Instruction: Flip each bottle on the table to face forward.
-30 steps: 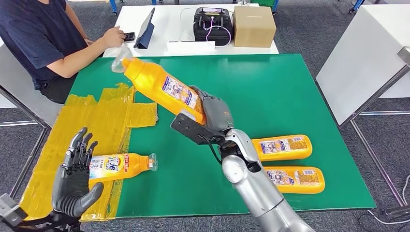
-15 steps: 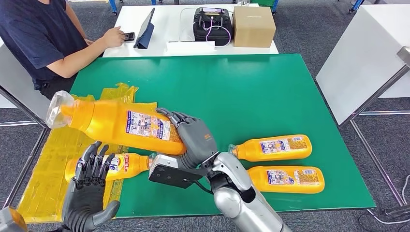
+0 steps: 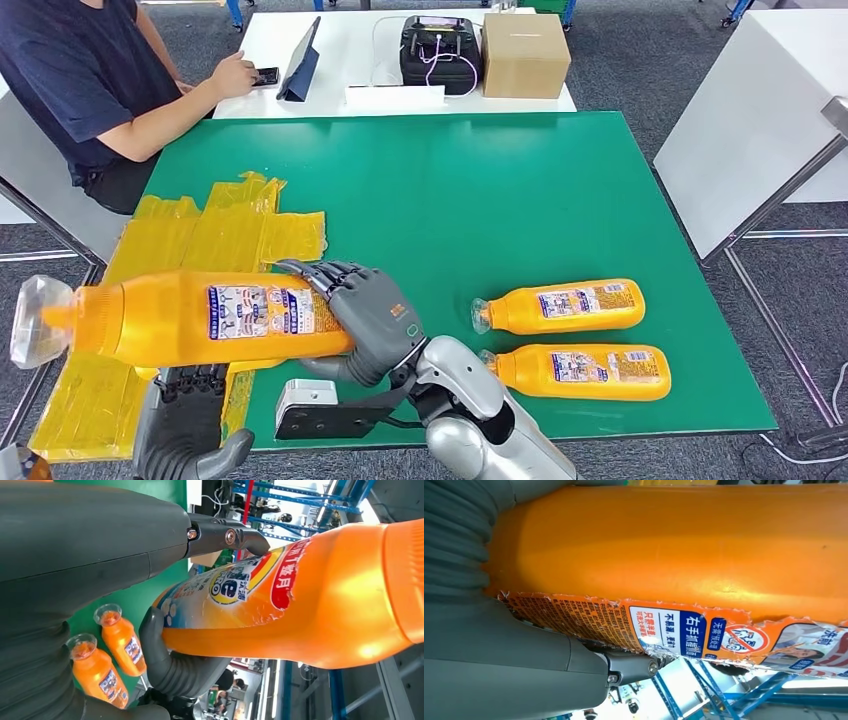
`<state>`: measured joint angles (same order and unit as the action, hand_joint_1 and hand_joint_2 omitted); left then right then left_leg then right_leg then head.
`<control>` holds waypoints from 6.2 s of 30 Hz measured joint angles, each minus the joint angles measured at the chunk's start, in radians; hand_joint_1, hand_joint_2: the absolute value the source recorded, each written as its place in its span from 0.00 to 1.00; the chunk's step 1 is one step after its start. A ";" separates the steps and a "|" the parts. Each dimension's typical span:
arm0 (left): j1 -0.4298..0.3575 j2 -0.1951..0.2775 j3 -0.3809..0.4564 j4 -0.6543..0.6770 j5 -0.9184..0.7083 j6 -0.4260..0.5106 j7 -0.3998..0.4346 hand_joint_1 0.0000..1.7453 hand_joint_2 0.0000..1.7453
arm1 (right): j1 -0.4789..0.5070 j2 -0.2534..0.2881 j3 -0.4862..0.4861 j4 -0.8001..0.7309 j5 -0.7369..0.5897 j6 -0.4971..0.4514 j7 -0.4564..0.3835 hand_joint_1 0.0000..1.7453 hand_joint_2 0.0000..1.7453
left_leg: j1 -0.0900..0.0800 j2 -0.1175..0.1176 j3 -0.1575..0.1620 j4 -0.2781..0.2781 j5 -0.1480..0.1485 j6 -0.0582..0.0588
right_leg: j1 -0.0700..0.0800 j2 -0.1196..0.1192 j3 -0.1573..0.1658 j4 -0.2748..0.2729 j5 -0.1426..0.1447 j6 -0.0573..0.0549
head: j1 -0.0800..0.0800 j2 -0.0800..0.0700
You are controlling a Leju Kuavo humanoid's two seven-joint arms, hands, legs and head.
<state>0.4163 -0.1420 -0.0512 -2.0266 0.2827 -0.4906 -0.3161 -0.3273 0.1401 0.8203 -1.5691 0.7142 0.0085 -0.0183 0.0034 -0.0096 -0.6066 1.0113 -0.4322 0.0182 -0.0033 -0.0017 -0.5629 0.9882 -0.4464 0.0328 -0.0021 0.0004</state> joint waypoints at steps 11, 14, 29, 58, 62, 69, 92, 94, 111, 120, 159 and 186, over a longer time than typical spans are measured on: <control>0.029 0.014 -0.026 -0.002 0.012 0.029 0.037 0.00 1.00 | 0.017 -0.016 0.012 -0.003 -0.055 0.010 -0.009 1.00 1.00 | 0.000 0.000 0.000 0.000 0.000 0.000 | -0.001 0.000 0.000 0.000 0.000 0.000 | 0.000 0.000; 0.033 0.019 -0.037 -0.002 0.013 0.037 0.042 0.00 1.00 | 0.019 -0.025 0.012 -0.003 -0.062 0.007 -0.009 1.00 1.00 | 0.000 0.000 0.000 0.000 0.000 0.000 | -0.001 0.000 0.000 0.000 0.000 0.000 | 0.000 0.000; 0.027 0.056 -0.168 -0.002 0.018 0.170 0.036 0.00 1.00 | 0.060 -0.092 -0.001 -0.050 -0.085 0.020 -0.028 1.00 1.00 | -0.001 0.000 0.000 0.000 0.000 0.000 | -0.001 0.000 0.000 0.000 0.000 0.000 | 0.000 0.000; -0.026 0.046 -0.170 -0.042 0.057 0.218 0.045 0.00 1.00 | 0.136 -0.057 0.033 -0.020 -0.168 0.097 -0.089 1.00 1.00 | 0.000 0.000 0.000 0.000 0.000 0.000 | -0.001 0.000 0.000 0.000 0.000 0.000 | 0.000 0.000; -0.026 0.046 -0.170 -0.043 0.061 0.210 0.051 0.00 1.00 | 0.136 -0.055 0.033 -0.013 -0.173 0.103 -0.088 1.00 1.00 | 0.000 0.000 0.000 0.000 0.000 0.000 | 0.000 0.000 0.000 0.000 0.000 0.000 | 0.000 0.000; -0.027 0.051 -0.188 -0.044 0.069 0.204 0.049 1.00 1.00 | 0.135 -0.046 0.035 0.003 -0.190 0.110 -0.090 1.00 1.00 | 0.000 0.000 0.000 0.000 0.000 0.000 | -0.001 0.000 0.000 0.000 0.000 0.000 | 0.000 0.000; -0.029 0.079 -0.197 -0.058 -0.056 0.239 0.015 1.00 1.00 | 0.141 -0.040 0.045 0.031 -0.131 0.071 -0.071 0.00 1.00 | 0.000 0.000 0.000 0.000 0.000 0.000 | -0.001 0.000 0.000 0.000 0.000 0.000 | 0.000 0.000; -0.029 0.079 -0.196 -0.060 -0.071 0.243 0.015 1.00 1.00 | 0.144 -0.044 0.040 0.028 -0.126 0.067 -0.070 0.00 1.00 | 0.000 0.000 0.000 0.000 0.000 0.000 | -0.001 0.000 0.000 0.000 0.000 0.000 | 0.000 0.000; -0.056 0.042 0.199 -0.001 -1.217 0.570 -0.016 1.00 1.00 | 0.330 -0.205 -0.182 -0.280 -0.127 0.015 -0.065 0.00 0.00 | -0.001 0.000 0.000 0.000 -0.001 0.000 | -0.001 0.000 0.000 0.000 0.000 0.000 | 0.000 0.000; -0.112 0.139 0.204 0.173 -1.593 0.703 0.105 1.00 1.00 | 0.414 -0.260 -0.240 -0.379 -0.123 -0.016 -0.108 0.00 0.00 | 0.000 0.000 0.001 0.000 0.000 0.000 | -0.001 0.000 -0.001 0.000 0.000 0.000 | 0.000 0.000; -0.748 0.227 -0.016 0.792 -1.611 0.575 0.344 0.00 1.00 | 0.562 -0.346 -0.305 -0.471 -0.046 -0.108 -0.079 0.00 0.00 | -0.001 0.000 0.001 0.000 0.000 0.000 | -0.001 -0.001 0.000 0.000 0.000 0.000 | 0.000 0.000; -0.632 0.107 0.060 0.548 -1.148 0.556 0.231 0.00 0.00 | 0.660 -0.406 -0.325 -0.463 0.026 -0.190 0.017 0.00 1.00 | -0.002 0.000 -0.002 0.000 -0.001 0.001 | -0.003 0.000 -0.002 0.000 0.000 0.001 | 0.000 0.000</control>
<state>-0.2160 -0.0347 0.0092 -1.4790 -0.8657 0.0655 -0.0852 0.3328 -0.2661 0.4953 -2.0325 0.7403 -0.1815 -0.0011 0.0013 -0.0096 -0.6091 1.0116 -0.4336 0.0190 -0.0059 -0.0021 -0.5648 0.9877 -0.4466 0.0336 -0.0021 0.0004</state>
